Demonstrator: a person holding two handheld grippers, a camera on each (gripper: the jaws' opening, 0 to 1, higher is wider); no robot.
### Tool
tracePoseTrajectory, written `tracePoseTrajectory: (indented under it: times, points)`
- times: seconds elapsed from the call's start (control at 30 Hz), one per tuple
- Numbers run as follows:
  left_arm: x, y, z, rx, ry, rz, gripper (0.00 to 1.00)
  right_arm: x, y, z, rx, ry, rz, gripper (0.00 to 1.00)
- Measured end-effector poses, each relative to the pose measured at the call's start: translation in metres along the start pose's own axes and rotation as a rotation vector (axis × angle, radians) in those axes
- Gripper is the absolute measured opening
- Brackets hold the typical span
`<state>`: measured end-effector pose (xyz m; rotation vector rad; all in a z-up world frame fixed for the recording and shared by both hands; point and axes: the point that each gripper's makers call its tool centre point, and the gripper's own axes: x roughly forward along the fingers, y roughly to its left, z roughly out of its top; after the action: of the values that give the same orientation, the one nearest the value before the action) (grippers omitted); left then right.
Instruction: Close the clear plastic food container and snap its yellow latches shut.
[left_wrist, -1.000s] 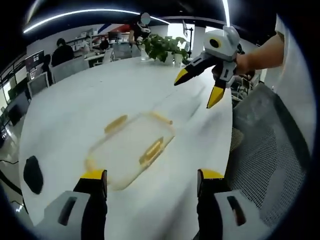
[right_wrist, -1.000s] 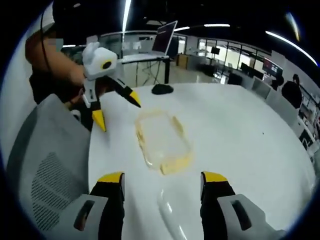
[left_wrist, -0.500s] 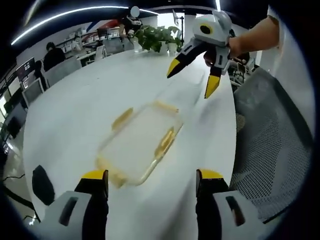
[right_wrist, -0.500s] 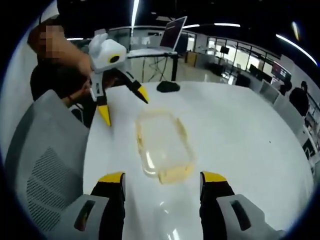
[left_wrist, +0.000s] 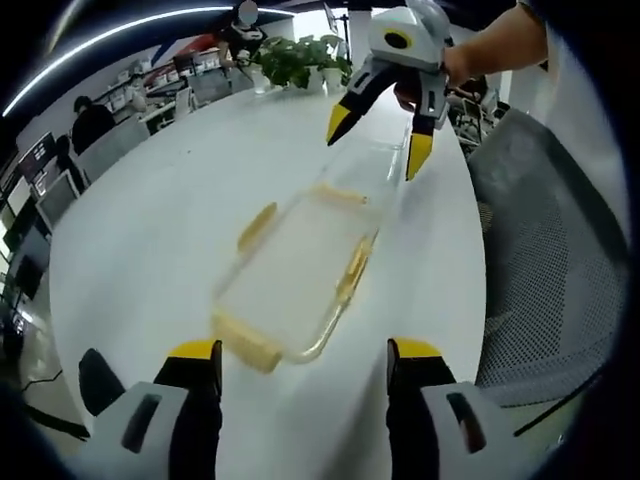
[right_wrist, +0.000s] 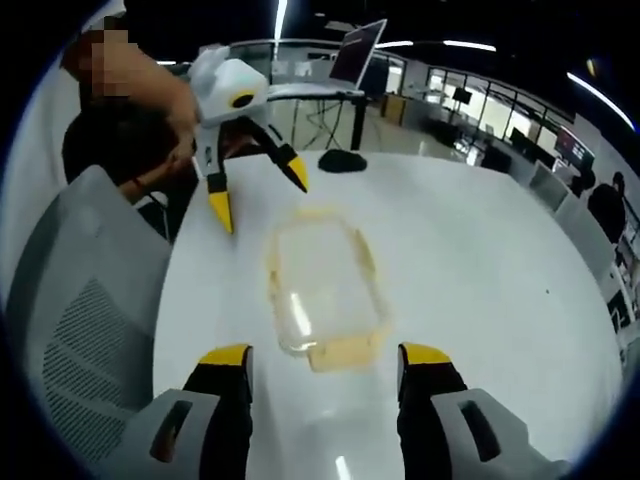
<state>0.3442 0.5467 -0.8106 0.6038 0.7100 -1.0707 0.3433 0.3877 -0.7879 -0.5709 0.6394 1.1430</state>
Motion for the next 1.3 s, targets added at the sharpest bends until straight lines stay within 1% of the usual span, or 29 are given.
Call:
tracePoseTrajectory:
  times: [0.1,0.23,0.43,0.67,0.73,0.83,0.93,1.03,1.1,1.3]
  points:
    - [0.001,0.004,0.0,0.014,0.004,-0.002,0.66,0.004,-0.001,0.0,-0.005,0.011,0.009,0.57]
    - [0.003,0.008,-0.002,0.044,0.024,-0.007,0.64,0.008,-0.002,-0.001,-0.018,0.029,0.021,0.57]
    - [0.004,0.014,-0.006,0.089,0.048,-0.008,0.61,0.013,-0.002,0.0,-0.056,0.045,0.037,0.56]
    - [0.007,0.023,-0.006,0.151,0.08,-0.015,0.6,0.021,-0.005,-0.005,-0.093,0.094,0.054,0.56]
    - [0.008,0.027,-0.006,0.164,0.086,-0.021,0.59,0.022,-0.005,-0.007,-0.092,0.105,0.057,0.56]
    - [0.009,0.032,-0.007,0.189,0.101,-0.023,0.58,0.024,-0.006,-0.006,-0.106,0.118,0.062,0.56]
    - [0.011,0.036,-0.009,0.267,0.13,-0.033,0.56,0.027,-0.008,-0.006,-0.109,0.124,0.065,0.56]
    - [0.014,0.038,-0.008,0.257,0.129,-0.045,0.55,0.03,-0.009,-0.007,-0.103,0.129,0.065,0.56]
    - [0.016,0.042,-0.011,0.278,0.143,-0.05,0.54,0.031,-0.008,-0.007,-0.105,0.13,0.07,0.55]
    - [0.019,0.047,-0.014,0.302,0.164,-0.074,0.54,0.037,-0.01,-0.015,-0.123,0.172,0.078,0.54]
